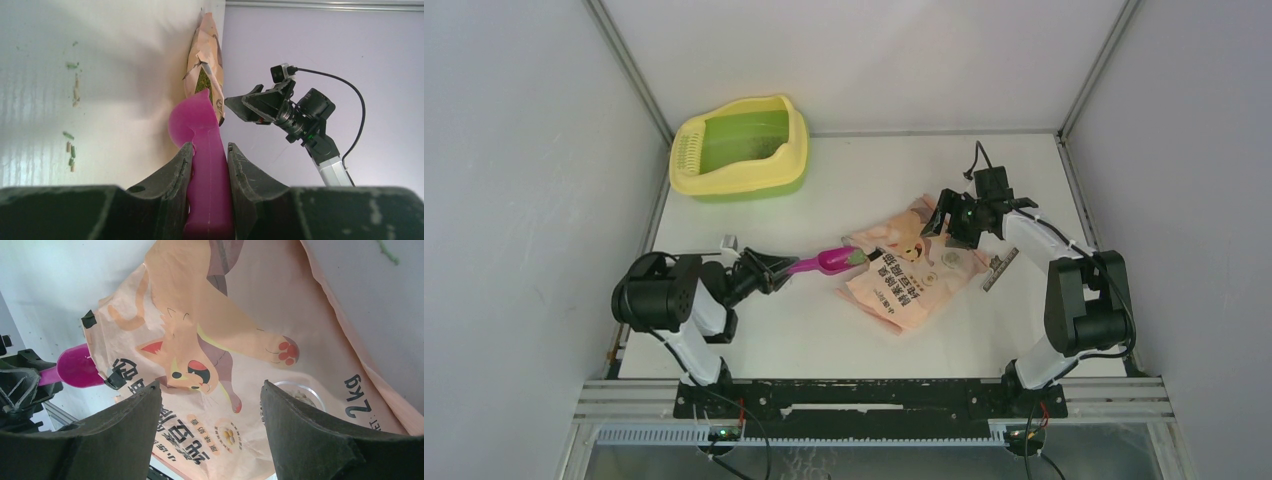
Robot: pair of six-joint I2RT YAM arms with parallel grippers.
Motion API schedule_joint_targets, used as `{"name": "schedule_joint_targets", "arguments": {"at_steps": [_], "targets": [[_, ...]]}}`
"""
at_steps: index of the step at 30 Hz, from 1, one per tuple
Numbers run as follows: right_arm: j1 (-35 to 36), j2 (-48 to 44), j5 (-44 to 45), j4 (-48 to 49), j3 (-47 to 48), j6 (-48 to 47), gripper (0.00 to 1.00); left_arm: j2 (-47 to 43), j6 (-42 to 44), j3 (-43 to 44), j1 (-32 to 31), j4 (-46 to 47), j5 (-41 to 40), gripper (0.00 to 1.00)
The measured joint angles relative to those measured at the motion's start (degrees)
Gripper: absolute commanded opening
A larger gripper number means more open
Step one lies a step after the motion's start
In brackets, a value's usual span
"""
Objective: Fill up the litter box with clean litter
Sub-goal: 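Scoop the cat litter from the cat litter bag.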
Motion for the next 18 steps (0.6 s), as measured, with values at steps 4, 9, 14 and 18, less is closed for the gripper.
{"name": "schedule_joint_targets", "arguments": {"at_steps": [4, 9, 14, 18], "targets": [[0.0, 0.0, 0.0, 0.0, 0.0, -0.11, 0.8, -0.13, -0.39, -0.9, 1.36, 0.0, 0.74, 0.0], [-0.28, -0.02, -0.02, -0.02, 0.0, -0.13, 0.8, -3.69, -1.46, -3.3, 2.6, -0.07, 0.68, 0.0], [-0.26, -0.02, -0.07, -0.02, 0.0, -0.13, 0.8, -7.85, -3.13, -4.42, 3.54, 0.02, 0.66, 0.0], [-0.26, -0.02, -0.17, -0.02, 0.0, -0.13, 0.8, -10.78, -4.79, -5.2, 4.17, -0.02, 0.66, 0.0]]}}
